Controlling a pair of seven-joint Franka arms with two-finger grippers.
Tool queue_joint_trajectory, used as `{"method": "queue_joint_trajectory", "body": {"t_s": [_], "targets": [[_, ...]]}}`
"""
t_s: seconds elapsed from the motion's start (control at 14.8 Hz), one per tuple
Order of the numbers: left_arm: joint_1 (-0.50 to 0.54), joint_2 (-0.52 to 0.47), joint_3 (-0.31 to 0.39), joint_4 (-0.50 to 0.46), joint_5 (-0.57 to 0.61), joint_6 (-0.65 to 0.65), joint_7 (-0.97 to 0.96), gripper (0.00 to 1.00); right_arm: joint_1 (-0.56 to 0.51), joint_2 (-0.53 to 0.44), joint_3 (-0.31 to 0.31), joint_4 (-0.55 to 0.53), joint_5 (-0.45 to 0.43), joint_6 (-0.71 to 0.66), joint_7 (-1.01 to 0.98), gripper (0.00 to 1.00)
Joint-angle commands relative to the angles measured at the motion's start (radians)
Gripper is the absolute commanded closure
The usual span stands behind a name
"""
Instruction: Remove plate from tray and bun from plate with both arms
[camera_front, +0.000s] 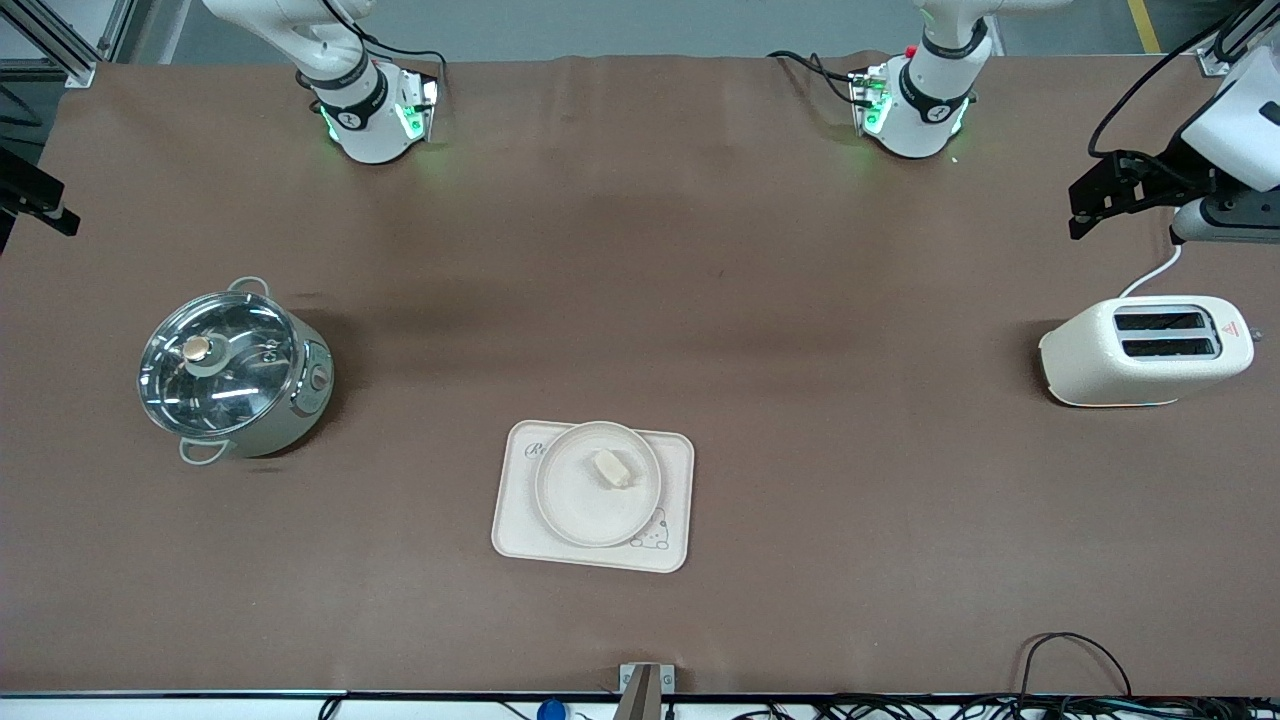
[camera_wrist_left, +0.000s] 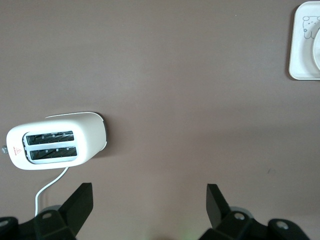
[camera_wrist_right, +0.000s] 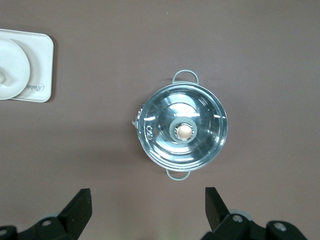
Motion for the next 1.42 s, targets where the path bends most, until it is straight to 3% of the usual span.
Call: {"method": "queue_joint_trajectory", "body": {"t_s": [0.0, 0.2, 0.34, 0.61, 0.81, 1.08, 1.35], "targets": [[0.005, 0.009, 0.000, 0.026, -0.015, -0.007, -0.001, 0.00, 0.022, -0.021, 0.003, -0.059, 0.020, 0.062, 0.017, 0.00], [0.006, 0.009, 0.001, 0.026, -0.014, -0.006, -0.001, 0.00, 0.062, -0.009, 0.003, -0.117, 0.067, 0.122, 0.041, 0.00], [0.006, 0.009, 0.001, 0.026, -0.014, -0.006, -0.001, 0.00, 0.065, -0.012, 0.003, -0.203, 0.159, 0.222, 0.076, 0.00], [0.006, 0.009, 0.001, 0.026, -0.014, -0.006, -0.001, 0.00, 0.186, 0.025, 0.003, -0.300, 0.167, 0.390, 0.249, 0.00], [0.008, 0.009, 0.001, 0.024, -0.011, -0.006, 0.001, 0.00, 0.285, 0.120, 0.003, -0.299, 0.181, 0.476, 0.371, 0.00], [0.025, 0.009, 0.000, 0.024, -0.014, -0.009, 0.001, 0.00, 0.356, 0.272, 0.003, -0.300, 0.360, 0.607, 0.419, 0.00], [0.025, 0.010, 0.000, 0.023, -0.018, -0.006, -0.002, 0.00, 0.410, 0.419, 0.003, -0.292, 0.397, 0.826, 0.420, 0.00]]}}
